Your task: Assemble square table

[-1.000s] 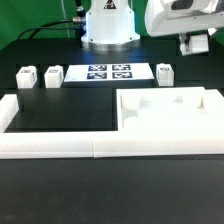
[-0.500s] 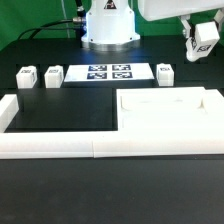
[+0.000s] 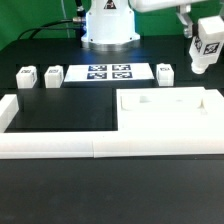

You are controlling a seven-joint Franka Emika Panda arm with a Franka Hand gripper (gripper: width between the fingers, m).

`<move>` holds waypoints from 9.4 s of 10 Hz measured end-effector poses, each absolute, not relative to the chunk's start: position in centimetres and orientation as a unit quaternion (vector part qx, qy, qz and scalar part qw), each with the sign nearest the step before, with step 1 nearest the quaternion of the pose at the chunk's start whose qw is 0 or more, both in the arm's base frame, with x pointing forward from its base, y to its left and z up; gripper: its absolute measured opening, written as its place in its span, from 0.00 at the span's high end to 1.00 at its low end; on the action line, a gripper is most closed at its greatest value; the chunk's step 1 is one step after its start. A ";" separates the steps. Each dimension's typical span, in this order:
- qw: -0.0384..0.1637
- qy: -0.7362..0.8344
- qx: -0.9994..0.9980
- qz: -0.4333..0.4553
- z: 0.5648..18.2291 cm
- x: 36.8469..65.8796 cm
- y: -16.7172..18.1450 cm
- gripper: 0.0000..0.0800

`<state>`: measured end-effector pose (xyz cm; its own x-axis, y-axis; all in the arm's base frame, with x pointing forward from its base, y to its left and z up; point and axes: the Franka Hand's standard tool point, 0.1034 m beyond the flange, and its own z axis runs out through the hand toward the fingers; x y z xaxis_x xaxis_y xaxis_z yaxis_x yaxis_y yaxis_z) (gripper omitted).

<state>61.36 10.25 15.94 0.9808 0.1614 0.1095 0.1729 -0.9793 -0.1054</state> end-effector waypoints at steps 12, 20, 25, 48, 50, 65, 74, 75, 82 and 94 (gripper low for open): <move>0.051 -0.099 -0.963 -0.244 11.7 62.0 12.1 0.64; 0.048 -0.100 -0.967 -0.230 8.5 61.6 11.6 0.64; 0.048 -0.099 -0.967 -0.231 7.8 61.4 11.5 0.64; 0.059 -0.086 -0.993 0.054 8.2 62.3 12.3 0.19; 0.059 -0.086 -0.993 0.055 8.2 62.3 12.2 0.50; 0.038 0.495 -0.867 0.039 7.5 63.3 11.5 0.63; 0.034 0.241 -0.969 0.030 7.7 62.7 12.4 0.19; 0.036 0.187 -0.981 0.028 7.7 62.7 12.4 0.19; 0.030 0.014 -0.999 0.016 8.0 63.1 12.0 0.49; 0.073 0.656 -0.750 0.045 7.6 63.1 10.7 0.63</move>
Offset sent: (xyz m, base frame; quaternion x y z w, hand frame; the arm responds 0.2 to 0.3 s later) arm 0.0000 0.0000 0.0000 0.0000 0.1296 0.0000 0.9916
